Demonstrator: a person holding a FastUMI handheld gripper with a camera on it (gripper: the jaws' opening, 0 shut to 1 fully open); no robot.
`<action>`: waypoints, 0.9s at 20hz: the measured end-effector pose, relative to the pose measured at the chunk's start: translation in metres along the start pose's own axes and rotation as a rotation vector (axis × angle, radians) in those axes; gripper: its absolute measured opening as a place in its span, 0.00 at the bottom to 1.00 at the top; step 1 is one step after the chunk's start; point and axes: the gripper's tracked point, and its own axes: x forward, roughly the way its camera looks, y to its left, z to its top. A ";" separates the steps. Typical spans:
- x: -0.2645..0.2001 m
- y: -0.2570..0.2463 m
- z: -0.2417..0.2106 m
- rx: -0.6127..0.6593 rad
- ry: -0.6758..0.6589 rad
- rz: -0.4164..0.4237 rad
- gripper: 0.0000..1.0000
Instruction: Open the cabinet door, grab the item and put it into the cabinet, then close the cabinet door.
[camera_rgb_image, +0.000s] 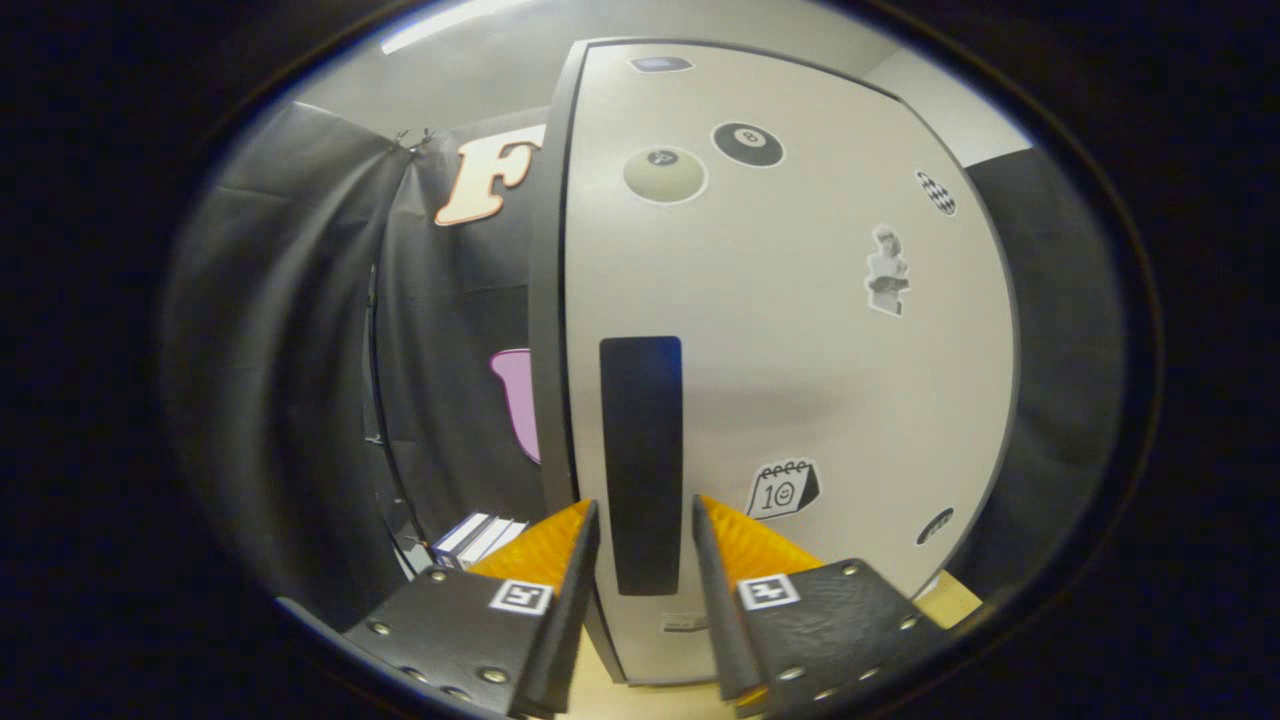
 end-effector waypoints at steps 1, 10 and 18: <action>0.001 0.000 0.002 0.000 0.000 0.000 0.45; -0.002 0.001 -0.002 0.019 0.035 0.014 0.27; -0.049 -0.013 0.000 -0.009 0.034 -0.015 0.27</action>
